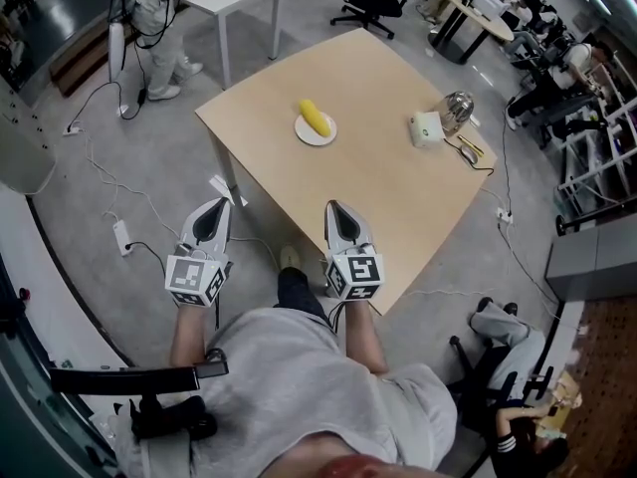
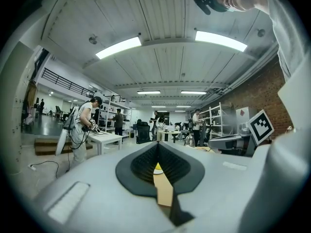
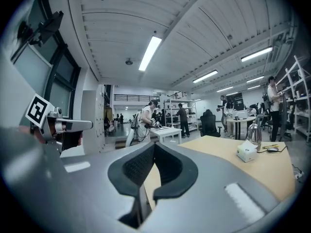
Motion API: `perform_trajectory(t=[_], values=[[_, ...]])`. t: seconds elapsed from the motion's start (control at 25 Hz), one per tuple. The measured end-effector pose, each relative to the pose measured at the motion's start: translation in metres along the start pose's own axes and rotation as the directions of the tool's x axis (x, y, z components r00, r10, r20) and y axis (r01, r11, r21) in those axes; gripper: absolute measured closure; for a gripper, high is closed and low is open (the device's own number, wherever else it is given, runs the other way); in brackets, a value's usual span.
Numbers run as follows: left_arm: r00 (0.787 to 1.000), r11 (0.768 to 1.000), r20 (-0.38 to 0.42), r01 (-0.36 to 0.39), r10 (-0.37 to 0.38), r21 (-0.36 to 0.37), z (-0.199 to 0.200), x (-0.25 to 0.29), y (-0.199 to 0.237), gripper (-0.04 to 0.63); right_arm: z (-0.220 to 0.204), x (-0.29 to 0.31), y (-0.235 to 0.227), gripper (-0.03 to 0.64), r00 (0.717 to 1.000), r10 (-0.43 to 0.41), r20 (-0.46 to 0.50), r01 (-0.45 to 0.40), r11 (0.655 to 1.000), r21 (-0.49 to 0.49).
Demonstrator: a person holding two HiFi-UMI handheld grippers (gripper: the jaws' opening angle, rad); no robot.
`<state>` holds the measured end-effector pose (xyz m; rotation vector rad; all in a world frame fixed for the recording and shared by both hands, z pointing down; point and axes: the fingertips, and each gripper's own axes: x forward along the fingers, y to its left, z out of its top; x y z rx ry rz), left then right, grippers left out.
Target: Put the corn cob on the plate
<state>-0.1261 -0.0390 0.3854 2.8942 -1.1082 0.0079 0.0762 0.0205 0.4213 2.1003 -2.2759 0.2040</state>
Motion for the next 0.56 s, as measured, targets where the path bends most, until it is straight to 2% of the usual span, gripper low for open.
perform_trajectory(t=[0.56], values=[[1.0,1.0,-0.009,-0.01,0.01,-0.004,-0.0018,0.0011,0.0062,0.575,0.0007,0.0082,0.0034,0.611,1.0,0.024,-0.011,-0.024,1.0,0.0]])
